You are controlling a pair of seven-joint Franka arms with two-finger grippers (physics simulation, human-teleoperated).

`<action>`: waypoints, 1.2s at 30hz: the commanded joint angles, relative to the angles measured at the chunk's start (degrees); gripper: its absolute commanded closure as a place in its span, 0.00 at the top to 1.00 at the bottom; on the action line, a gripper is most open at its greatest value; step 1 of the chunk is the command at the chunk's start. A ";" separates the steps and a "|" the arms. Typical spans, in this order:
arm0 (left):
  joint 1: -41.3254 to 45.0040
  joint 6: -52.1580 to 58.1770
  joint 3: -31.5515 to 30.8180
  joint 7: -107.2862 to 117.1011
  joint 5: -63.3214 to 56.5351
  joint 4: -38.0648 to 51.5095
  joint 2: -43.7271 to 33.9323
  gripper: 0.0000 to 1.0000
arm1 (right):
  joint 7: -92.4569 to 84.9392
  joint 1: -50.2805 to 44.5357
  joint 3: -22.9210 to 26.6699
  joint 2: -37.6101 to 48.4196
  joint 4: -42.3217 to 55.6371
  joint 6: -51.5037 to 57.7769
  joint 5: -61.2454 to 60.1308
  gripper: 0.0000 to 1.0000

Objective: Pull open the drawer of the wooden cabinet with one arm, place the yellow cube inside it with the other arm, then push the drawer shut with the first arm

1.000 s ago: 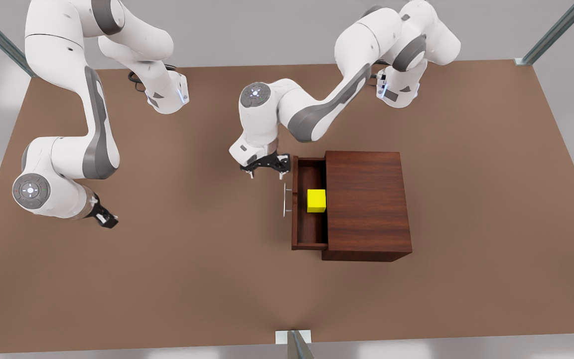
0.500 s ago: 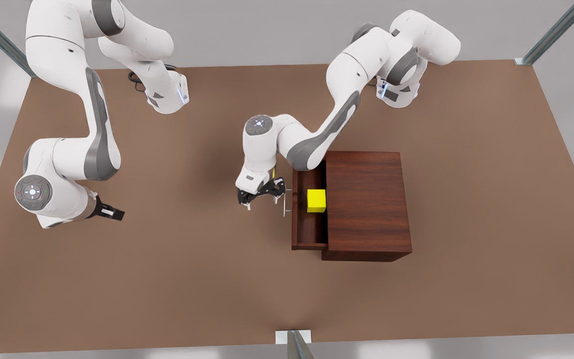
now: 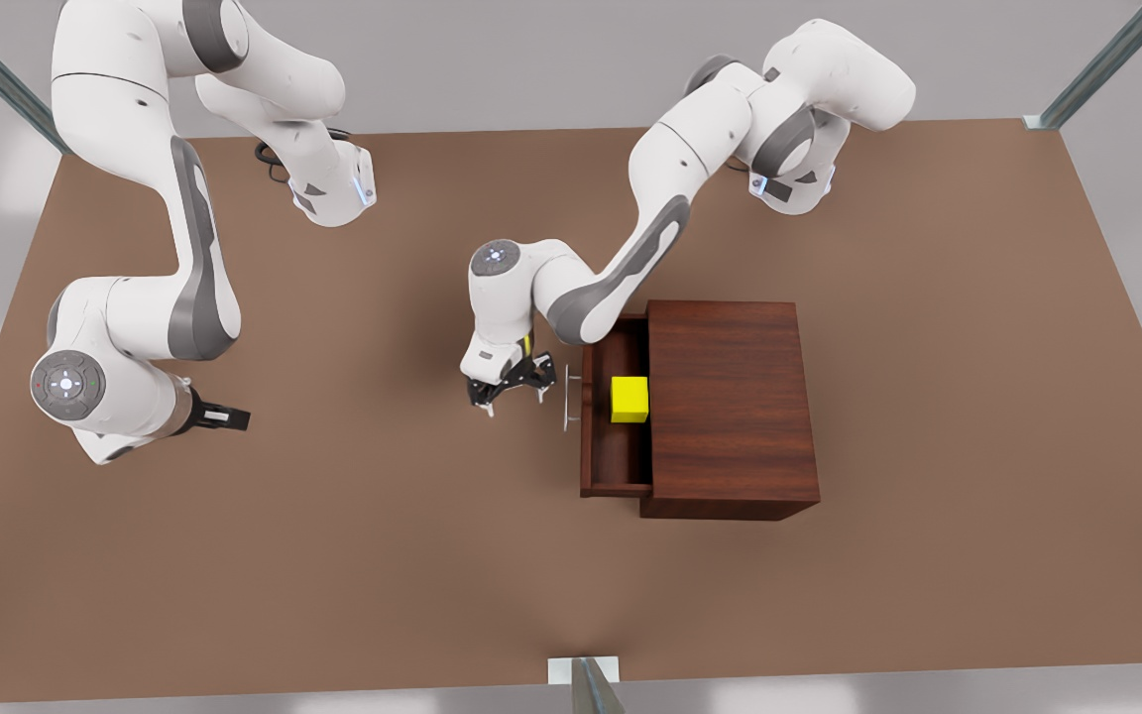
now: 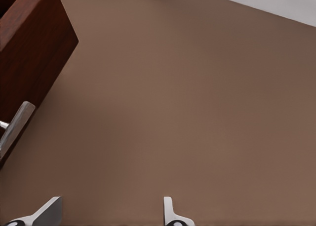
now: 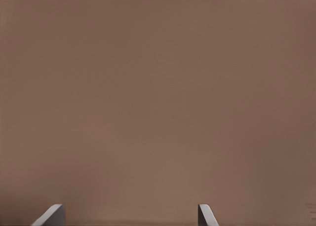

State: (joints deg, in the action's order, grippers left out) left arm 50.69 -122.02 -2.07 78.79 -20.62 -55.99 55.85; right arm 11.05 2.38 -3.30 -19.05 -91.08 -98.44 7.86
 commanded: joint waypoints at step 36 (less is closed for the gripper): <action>-7.27 9.44 1.72 -18.23 -0.12 -11.86 -8.47 1.00 | -7.62 -0.10 -0.04 -0.29 0.03 0.01 0.05 1.00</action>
State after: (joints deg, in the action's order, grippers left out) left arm 43.45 -114.90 -0.37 68.89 -20.61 -67.87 47.40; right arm 4.48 2.29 -3.34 -19.40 -91.08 -98.43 7.92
